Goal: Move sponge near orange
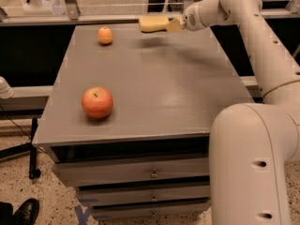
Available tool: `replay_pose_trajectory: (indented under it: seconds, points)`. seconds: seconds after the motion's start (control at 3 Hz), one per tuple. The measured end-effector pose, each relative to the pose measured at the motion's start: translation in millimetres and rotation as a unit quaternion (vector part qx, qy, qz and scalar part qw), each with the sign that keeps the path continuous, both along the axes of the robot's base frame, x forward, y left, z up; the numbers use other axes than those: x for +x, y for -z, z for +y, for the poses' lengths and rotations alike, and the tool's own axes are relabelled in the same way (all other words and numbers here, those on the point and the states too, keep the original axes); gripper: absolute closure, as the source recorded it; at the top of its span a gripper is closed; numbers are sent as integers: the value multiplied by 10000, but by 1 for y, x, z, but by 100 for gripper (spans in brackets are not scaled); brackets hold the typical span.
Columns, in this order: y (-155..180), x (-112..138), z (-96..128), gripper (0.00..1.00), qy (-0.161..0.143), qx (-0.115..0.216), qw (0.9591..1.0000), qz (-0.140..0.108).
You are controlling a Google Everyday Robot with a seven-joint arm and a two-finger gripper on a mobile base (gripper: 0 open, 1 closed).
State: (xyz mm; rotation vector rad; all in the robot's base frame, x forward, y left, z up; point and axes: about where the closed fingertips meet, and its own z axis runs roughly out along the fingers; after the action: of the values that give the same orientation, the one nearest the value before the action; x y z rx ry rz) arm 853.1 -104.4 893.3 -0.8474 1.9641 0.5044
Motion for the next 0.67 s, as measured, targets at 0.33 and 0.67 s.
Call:
replay_pose_trajectory:
  seconds: [0.33,0.67]
  points:
    - [0,0,0,100,-1,0,10000,1]
    - [-4,-2,7,100,-76,3,9999,-79]
